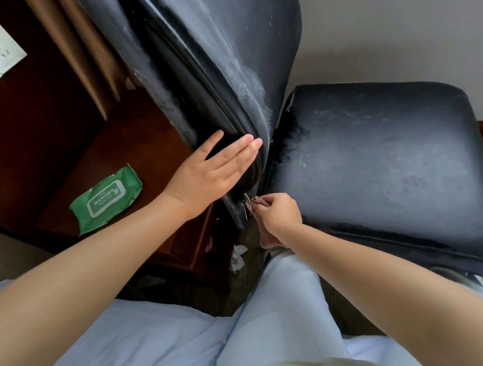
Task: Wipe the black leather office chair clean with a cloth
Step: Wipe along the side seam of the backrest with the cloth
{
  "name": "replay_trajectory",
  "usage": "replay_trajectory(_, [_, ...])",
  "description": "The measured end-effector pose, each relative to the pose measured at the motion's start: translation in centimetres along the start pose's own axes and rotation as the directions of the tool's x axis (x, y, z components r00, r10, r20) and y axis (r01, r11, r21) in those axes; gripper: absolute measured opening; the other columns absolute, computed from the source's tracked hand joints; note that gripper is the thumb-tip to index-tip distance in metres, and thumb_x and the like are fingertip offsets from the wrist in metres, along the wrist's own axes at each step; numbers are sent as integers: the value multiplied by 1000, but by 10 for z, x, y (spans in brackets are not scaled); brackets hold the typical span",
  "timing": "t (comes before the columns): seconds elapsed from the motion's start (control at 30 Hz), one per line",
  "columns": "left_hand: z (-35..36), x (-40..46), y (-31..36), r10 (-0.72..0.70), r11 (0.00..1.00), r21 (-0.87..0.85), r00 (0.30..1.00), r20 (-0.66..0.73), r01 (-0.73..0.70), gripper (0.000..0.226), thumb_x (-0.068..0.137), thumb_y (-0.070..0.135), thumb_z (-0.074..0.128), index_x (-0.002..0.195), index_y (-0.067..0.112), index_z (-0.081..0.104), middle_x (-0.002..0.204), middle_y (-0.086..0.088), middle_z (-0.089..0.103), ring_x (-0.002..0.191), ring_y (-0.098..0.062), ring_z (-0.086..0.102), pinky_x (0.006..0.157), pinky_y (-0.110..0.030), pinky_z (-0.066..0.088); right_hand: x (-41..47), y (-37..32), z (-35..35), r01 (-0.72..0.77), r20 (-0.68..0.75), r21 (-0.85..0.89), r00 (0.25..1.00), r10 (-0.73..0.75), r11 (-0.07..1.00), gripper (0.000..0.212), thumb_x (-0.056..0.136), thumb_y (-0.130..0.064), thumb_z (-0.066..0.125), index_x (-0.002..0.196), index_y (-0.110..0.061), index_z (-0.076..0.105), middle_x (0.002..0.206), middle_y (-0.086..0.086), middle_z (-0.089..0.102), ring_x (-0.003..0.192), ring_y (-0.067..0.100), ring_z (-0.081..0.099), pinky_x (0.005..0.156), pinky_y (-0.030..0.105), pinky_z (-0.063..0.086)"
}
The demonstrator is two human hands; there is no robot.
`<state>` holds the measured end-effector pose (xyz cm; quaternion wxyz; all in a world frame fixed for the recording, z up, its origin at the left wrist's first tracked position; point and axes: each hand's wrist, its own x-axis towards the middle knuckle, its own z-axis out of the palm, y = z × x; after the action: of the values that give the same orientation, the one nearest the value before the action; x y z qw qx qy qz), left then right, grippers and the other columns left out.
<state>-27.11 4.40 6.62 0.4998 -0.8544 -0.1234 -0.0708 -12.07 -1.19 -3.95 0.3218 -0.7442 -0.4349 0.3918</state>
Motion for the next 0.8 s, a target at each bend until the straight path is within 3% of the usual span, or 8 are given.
replay_trajectory(0.2, [-6,-1,2,-36,999,10,999,6,36,63,91,1,51,148,2,26,155,-9,23,143,-23,20,115,-49,18,-9,5,-5,126,-7,136,992,-126,983,18,89,-30,62,102,-24,73,89,-7,69,88,13,62,78,30,50])
replay_trajectory(0.37, [-7,-3,11,-63,998,14,997,36,63,54,97,-1,34,150,3,23,156,-7,22,143,-22,20,114,-50,20,-9,-2,4,265,-4,115,964,-266,957,19,94,-26,55,103,-17,69,105,-3,59,96,13,54,79,22,37])
replay_trajectory(0.6, [-4,-1,13,-79,996,-46,997,-11,78,46,101,0,26,146,5,33,153,-4,34,140,-19,32,111,-48,28,-3,1,26,190,61,-91,981,-185,978,33,99,-23,41,127,-12,55,118,2,53,108,21,53,79,18,33])
replay_trajectory(0.73, [-2,-1,12,-81,993,-89,995,-58,75,46,98,-3,32,143,6,37,150,-3,39,138,-17,37,110,-47,30,3,6,26,33,166,22,985,-36,999,32,100,-12,40,127,-2,53,123,11,56,110,19,54,66,7,31])
replay_trajectory(0.8, [-1,-2,12,-87,992,-96,994,-63,81,47,97,-5,33,143,6,37,150,-2,40,138,-17,36,110,-46,28,-1,6,28,42,133,33,990,-46,999,33,100,-15,40,127,-3,53,125,8,55,111,17,53,70,7,32])
